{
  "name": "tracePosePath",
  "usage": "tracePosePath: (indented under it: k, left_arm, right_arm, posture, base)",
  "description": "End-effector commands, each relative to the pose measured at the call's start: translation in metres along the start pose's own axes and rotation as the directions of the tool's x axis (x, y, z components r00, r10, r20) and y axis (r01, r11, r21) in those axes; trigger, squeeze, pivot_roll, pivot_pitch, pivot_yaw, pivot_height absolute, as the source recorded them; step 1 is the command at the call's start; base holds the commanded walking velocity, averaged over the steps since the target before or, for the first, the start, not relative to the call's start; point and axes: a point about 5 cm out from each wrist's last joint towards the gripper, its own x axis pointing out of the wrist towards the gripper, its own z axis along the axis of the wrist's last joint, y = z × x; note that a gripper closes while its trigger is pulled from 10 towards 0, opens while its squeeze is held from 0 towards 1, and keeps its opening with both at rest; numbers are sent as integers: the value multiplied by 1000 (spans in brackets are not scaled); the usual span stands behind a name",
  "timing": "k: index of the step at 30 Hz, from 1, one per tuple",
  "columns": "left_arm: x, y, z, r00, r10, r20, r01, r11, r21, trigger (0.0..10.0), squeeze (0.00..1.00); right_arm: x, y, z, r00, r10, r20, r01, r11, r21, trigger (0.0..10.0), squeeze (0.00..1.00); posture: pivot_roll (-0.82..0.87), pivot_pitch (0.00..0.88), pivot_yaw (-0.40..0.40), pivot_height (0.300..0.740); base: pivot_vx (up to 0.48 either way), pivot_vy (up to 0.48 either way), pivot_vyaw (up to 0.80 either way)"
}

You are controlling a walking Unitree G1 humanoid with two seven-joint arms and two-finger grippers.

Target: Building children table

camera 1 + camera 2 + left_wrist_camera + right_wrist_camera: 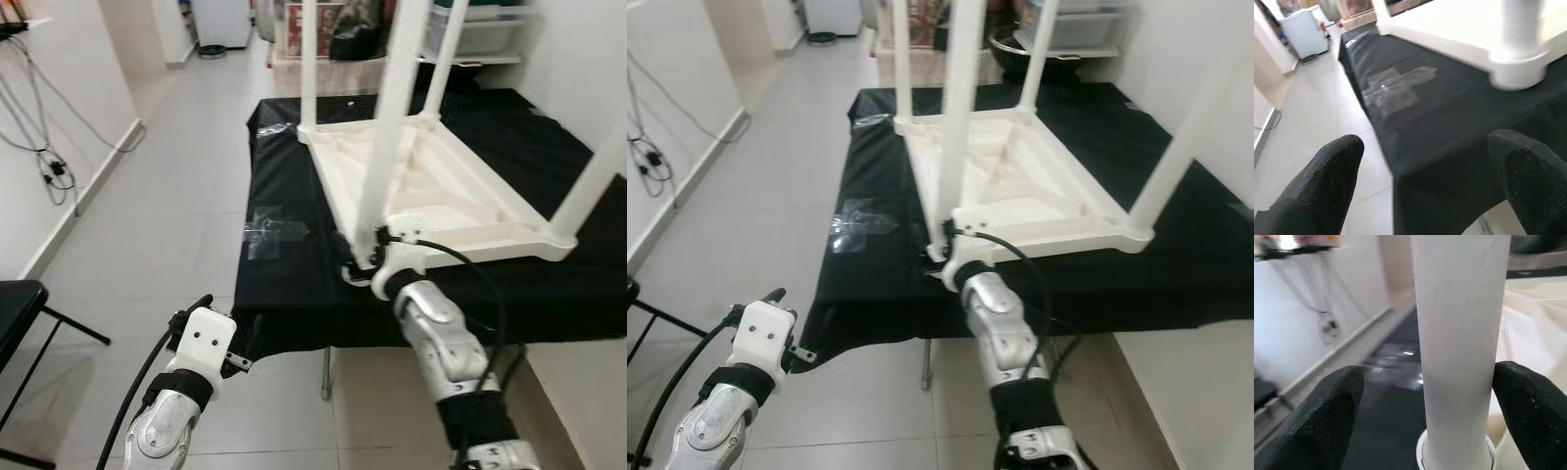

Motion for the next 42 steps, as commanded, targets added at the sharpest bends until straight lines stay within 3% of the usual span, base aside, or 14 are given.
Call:
tracePosePath:
  k: [1, 8, 14, 16, 18, 19, 20, 21, 23, 25, 30, 35, 36, 42]
  left_arm:
    - [-3, 0, -3, 1000, -10, -28, 10, 1000, 17, 10000, 0]
    - [-3, -1, -3, 1000, -7, -29, 7, 1000, 13, 10000, 0]
    - [-4, -2, -3, 1000, -4, -30, 4, 1000, 9, 10000, 0]
    - [-4, -2, -3, 1000, -3, -31, 4, 1000, 8, 10000, 0]
    - [-3, -1, -4, 999, -4, -32, 4, 1000, 6, 10000, 0]
    - [-3, -1, -4, 999, -4, -32, 4, 1000, 6, 10000, 0]
    - [-3, -1, -4, 999, -4, -32, 4, 1000, 5, 10000, 0]
    - [-3, -1, -4, 999, -4, -32, 4, 1000, 5, 10000, 0]
    - [-3, -1, -4, 999, -9, -32, 9, 1000, 6, 10000, 0]
    - [-2, -1, -4, 999, -12, -31, 13, 1000, 8, 10000, 0]
    - [0, 0, -4, 999, -32, -19, 32, 999, 14, 10000, 0]
    - [0, 0, -2, 998, -57, -3, 57, 998, 33, 10000, 0]
    - [1, 3, -1, 998, -69, -3, 69, 997, 36, 10000, 0]
    - [4, 6, -3, 997, -80, -15, 81, 997, 5, 10000, 0]
  right_arm:
    - [9, 35, 16, 987, 154, 49, -154, 988, -5, 10000, 0]
    - [10, 61, 23, 966, 249, 71, -250, 968, 4, 10000, 0]
    - [8, 64, 20, 961, 270, 63, -271, 963, 3, 10000, 0]
    - [6, 58, 18, 965, 255, 55, -255, 967, -3, 10000, 0]
    - [0, 37, 12, 978, 206, 23, -205, 978, -39, 10000, 0]
    - [0, 37, 12, 978, 206, 23, -205, 978, -39, 10000, 0]
    - [-5, 22, 7, 985, 175, -4, -175, 982, -71, 10000, 0]
    - [-5, 22, 7, 985, 175, -4, -175, 982, -71, 10000, 0]
    - [-15, -3, -2, 990, 122, -66, -130, 983, -133, 10000, 0]
    - [-20, -13, -6, 991, 96, -90, -109, 981, -158, 10000, 0]
    - [-41, -36, -15, 994, 7, -109, -22, 990, -136, 10000, 0]
    - [-54, -38, -23, 993, -14, -114, 3, 995, -99, 10000, 0]
    - [-66, -39, -32, 990, -46, -131, 35, 995, -91, 10000, 0]
    - [-72, -39, -38, 987, -73, -146, 58, 993, -102, 10000, 0]
  posture:
    - [24, 106, -24, 740]
    - [20, 109, -30, 740]
    - [16, 109, -31, 740]
    - [14, 108, -29, 740]
    - [8, 105, -26, 740]
    - [8, 105, -26, 740]
    - [8, 103, -26, 740]
    - [8, 103, -26, 740]
    - [6, 97, -24, 740]
    - [6, 97, -24, 740]
    - [0, 81, -25, 740]
    - [0, 77, -23, 740]
    - [-4, 70, -16, 740]
    - [-7, 64, -6, 740]
  base:
    - [0, 0, 0]
    - [0, 0, 0]
    - [0, 0, 0]
    - [0, 0, 0]
    - [0, 0, 0]
    - [0, 0, 0]
    - [0, 0, 0]
    - [0, 0, 0]
    - [0, 0, 0]
    - [0, 0, 0]
    - [0, 0, 0]
    - [0, 0, 0]
    - [0, 0, 0]
    - [0, 0, 0]
